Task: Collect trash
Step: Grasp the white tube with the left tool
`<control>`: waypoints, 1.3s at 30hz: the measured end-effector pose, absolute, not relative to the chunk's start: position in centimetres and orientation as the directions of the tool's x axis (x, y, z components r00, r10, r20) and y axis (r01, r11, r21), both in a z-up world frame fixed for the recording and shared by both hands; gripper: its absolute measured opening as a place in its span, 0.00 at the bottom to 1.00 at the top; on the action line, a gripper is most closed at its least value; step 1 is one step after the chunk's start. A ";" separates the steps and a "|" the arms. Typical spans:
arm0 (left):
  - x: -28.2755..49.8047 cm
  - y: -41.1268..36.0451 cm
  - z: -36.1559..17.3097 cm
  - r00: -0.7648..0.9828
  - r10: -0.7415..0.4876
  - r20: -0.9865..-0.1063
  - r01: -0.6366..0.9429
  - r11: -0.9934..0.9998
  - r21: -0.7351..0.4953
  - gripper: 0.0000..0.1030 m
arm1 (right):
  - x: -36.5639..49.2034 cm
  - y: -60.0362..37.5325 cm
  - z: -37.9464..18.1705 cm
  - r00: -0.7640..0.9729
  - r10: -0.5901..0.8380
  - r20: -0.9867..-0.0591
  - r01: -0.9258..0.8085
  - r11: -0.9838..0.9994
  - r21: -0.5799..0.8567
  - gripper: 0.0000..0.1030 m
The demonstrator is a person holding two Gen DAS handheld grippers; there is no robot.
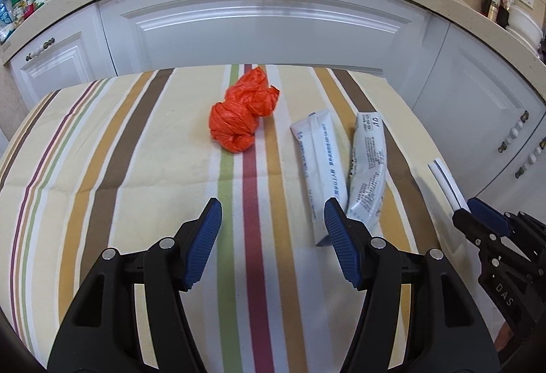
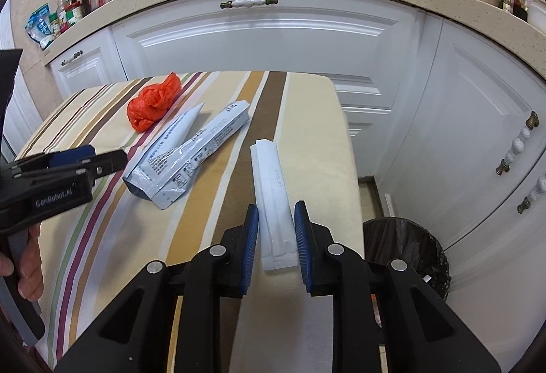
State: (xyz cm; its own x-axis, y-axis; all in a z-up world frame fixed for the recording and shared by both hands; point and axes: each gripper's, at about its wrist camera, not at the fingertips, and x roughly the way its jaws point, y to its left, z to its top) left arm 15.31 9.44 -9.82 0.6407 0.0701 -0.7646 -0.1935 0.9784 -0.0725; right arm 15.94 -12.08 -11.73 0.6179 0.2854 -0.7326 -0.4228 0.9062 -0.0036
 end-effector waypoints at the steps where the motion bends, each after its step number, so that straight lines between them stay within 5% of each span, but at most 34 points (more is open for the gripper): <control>1: 15.2 9.4 -9.9 0.639 0.066 -0.766 -0.191 0.979 -0.075 0.59 | 16.0 -12.2 -11.7 0.619 0.286 -0.732 -0.422 0.906 -0.003 0.22; 21: 17.6 7.4 -12.0 0.615 0.042 -0.788 -0.155 0.985 -0.069 0.58 | 16.2 -12.5 -11.8 0.613 0.289 -0.735 -0.420 0.908 0.006 0.22; 30: 17.7 7.4 -12.2 0.619 -0.015 -0.785 -0.110 0.988 -0.105 0.11 | 16.2 -12.5 -12.1 0.610 0.287 -0.739 -0.421 0.907 0.005 0.22; 39: 16.6 7.7 -11.6 0.639 0.005 -0.769 -0.106 0.991 -0.082 0.03 | 16.0 -12.7 -11.9 0.620 0.280 -0.733 -0.410 0.912 0.002 0.22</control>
